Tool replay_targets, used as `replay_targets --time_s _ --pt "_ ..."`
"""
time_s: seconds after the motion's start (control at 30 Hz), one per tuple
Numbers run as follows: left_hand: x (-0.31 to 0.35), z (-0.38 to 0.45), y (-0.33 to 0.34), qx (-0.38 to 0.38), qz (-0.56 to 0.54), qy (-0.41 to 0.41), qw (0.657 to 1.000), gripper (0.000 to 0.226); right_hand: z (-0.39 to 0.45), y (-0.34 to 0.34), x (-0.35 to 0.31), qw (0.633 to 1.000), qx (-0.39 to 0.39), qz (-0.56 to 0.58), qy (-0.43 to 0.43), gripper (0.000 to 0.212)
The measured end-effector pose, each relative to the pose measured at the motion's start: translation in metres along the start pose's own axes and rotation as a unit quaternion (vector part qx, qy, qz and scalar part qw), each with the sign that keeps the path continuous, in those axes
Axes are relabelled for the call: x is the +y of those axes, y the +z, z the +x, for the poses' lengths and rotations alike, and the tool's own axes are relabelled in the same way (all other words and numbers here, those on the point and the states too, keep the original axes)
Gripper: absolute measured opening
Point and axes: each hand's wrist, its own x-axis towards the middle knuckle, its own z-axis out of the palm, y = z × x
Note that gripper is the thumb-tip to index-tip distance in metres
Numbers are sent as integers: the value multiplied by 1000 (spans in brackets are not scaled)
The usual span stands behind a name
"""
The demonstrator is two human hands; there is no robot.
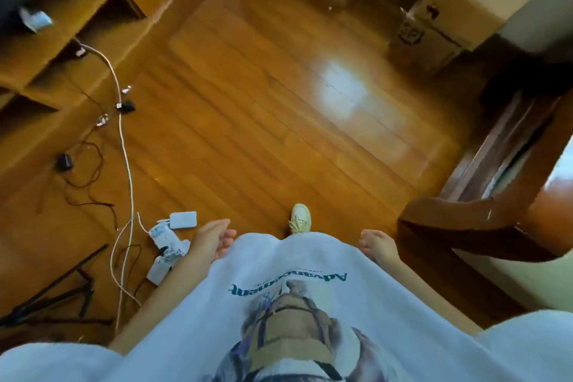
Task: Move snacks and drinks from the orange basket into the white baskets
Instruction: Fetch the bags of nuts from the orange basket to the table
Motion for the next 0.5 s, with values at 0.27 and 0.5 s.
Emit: replay_targets --time_s 0.27,0.5 --pt "38 22 -28 80 -172 -84 978 13 23 76 -182 970 -116 -179 -115 12" --pt "78 75 -60 96 -240 -148 955 19 27 146 -282 950 -154 -217 -161 6"
